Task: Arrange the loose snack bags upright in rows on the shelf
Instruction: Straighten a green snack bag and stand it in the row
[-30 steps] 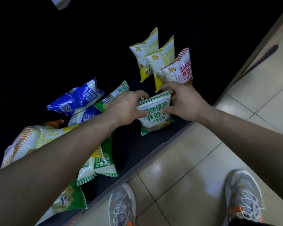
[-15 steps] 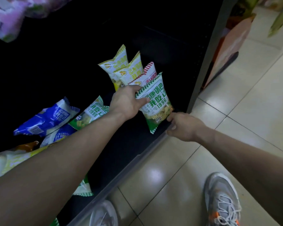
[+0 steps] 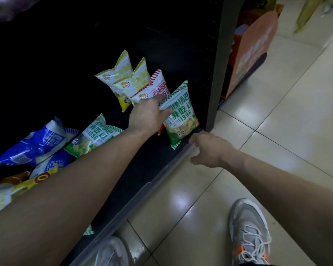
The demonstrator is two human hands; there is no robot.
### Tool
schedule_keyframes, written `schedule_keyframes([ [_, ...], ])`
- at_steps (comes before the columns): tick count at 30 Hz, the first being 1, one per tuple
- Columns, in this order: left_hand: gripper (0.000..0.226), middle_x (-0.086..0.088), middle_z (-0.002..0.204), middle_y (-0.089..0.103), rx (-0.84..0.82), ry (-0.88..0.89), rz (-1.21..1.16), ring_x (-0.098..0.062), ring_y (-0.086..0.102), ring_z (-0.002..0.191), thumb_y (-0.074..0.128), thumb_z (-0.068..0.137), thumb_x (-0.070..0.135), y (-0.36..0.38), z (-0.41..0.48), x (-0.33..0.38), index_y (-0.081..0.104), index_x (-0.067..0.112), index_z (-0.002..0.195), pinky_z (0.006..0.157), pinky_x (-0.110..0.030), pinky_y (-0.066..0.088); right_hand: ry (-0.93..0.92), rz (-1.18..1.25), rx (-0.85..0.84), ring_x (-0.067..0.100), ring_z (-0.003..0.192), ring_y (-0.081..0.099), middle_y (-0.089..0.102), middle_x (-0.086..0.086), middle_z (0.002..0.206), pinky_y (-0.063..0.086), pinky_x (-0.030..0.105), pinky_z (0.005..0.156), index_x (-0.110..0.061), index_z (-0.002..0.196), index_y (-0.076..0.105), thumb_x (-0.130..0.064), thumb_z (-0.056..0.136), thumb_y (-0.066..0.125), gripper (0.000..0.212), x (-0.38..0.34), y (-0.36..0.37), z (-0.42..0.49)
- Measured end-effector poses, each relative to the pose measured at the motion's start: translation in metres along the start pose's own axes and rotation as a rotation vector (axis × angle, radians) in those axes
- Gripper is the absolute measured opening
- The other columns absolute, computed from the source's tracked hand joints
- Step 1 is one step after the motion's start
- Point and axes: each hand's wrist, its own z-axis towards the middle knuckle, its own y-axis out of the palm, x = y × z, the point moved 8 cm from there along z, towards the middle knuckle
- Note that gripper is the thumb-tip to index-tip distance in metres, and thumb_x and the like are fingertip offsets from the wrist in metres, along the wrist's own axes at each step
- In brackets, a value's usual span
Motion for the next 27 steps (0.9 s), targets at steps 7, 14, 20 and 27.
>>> schedule_keyframes([
  [7,0.074,-0.004,0.139,0.056,-0.038,0.016,0.065,-0.025,0.054,0.124,0.068,0.083,0.057,-0.027,-0.007,-0.003,0.043,0.022,0.145,0.092,-0.040,0.051,-0.017,-0.023,0.035,0.027,0.120,0.052,0.050,0.008,0.131,0.048,0.035,0.095,-0.018,0.138,0.048,-0.039,0.082,0.070,0.063,-0.019,-0.023,-0.009],
  [14,0.070,-0.006,0.142,0.052,-0.225,-0.045,0.297,-0.026,0.050,0.128,0.061,0.087,0.057,-0.094,-0.064,-0.054,0.042,0.023,0.145,0.101,-0.035,0.044,-0.118,-0.194,0.071,0.029,0.117,0.054,0.052,0.008,0.127,0.049,0.040,0.093,-0.019,0.131,0.051,-0.044,0.082,0.070,0.058,-0.100,-0.073,-0.033],
  [20,0.068,-0.005,0.147,0.045,-0.271,-0.139,0.422,-0.027,0.046,0.131,0.056,0.089,0.057,-0.126,-0.146,-0.141,0.037,0.026,0.147,0.100,-0.043,0.046,-0.197,-0.343,0.083,0.029,0.119,0.053,0.049,0.004,0.132,0.048,0.040,0.089,-0.023,0.138,0.047,-0.050,0.086,0.064,0.061,-0.184,-0.088,-0.041],
  [27,0.075,-0.007,0.151,0.040,-0.203,-0.267,0.290,-0.029,0.039,0.137,0.059,0.089,0.055,-0.130,-0.184,-0.246,0.030,0.024,0.151,0.106,-0.040,0.041,-0.231,-0.407,-0.049,0.033,0.130,0.047,0.033,0.011,0.154,0.050,0.046,0.094,-0.018,0.153,0.028,-0.051,0.094,0.058,0.074,-0.239,-0.012,0.023],
])
